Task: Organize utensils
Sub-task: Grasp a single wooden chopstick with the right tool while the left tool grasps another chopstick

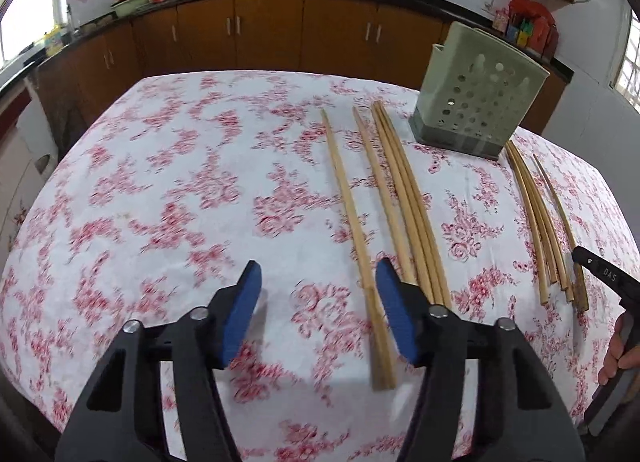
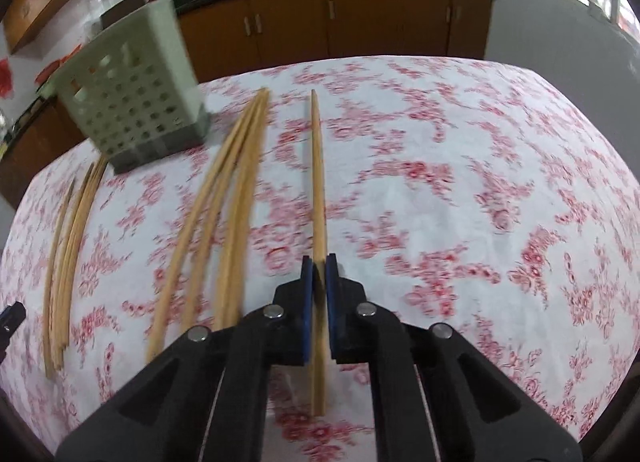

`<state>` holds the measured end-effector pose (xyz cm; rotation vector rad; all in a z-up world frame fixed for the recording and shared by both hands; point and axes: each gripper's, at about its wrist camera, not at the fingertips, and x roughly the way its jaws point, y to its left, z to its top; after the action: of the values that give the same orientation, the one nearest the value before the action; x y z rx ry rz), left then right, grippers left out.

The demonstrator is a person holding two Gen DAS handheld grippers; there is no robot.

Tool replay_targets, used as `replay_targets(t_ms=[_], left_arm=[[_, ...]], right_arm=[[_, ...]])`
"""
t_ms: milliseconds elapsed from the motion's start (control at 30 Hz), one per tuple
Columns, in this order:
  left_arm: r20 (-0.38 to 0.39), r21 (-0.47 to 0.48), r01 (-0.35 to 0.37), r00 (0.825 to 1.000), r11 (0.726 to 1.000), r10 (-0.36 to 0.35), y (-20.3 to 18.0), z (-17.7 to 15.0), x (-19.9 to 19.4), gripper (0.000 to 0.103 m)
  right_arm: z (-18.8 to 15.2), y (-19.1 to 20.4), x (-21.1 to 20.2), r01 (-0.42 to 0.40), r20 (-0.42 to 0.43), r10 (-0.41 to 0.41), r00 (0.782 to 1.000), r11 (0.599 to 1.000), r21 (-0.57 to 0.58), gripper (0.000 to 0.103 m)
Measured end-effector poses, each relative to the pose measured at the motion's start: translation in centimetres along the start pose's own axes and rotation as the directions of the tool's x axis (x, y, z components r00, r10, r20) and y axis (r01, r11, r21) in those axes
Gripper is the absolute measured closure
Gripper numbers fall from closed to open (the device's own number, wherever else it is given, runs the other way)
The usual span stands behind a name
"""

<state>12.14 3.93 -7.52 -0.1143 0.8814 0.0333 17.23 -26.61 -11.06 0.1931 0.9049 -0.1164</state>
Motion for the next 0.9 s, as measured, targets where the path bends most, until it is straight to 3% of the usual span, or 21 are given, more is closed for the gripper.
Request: replay_targets(t_ms=[100, 333, 400, 667, 900], left_arm=[[-0.015, 0.016, 0.022, 1.000, 1.000, -0.022, -0.8, 0.8, 0.8, 0.053], [-0.074, 0.092, -0.017, 0.997, 0.996, 0.024, -2.5, 0.9, 3.3, 0.089], [-0.074, 0.112, -0.024, 0.997, 0.993, 0.033, -2.8, 1.3, 3.6, 0.093], [-0.034, 0.086, -0.067, 0.997, 0.994, 0.070, -0.2, 5.0, 6.2, 0.095], [-0.017, 0.096, -0.004, 1.000, 0.995, 0.005, 1.1, 3.6, 5.2, 0.094]], right_arm=[[-0.3, 0.0, -0.4, 0.004, 0.006, -0.004, 1.000, 1.000, -0.017, 0.095], [-0.2, 0.4, 0.1, 0.003, 0.007, -0.002, 1.000, 0.999, -0.040, 0.095], [0.1, 0.5, 0.3, 0.003, 0.005, -0.003, 1.000, 0.999, -0.046, 0.095], [2.8, 0.4, 1.6, 0.012, 0.018, -0.011, 1.000, 0.999, -0.048, 0.095], [2.7, -0.1, 2.2, 0.009, 0.031, -0.007, 0.999, 0.999, -0.047, 0.095]])
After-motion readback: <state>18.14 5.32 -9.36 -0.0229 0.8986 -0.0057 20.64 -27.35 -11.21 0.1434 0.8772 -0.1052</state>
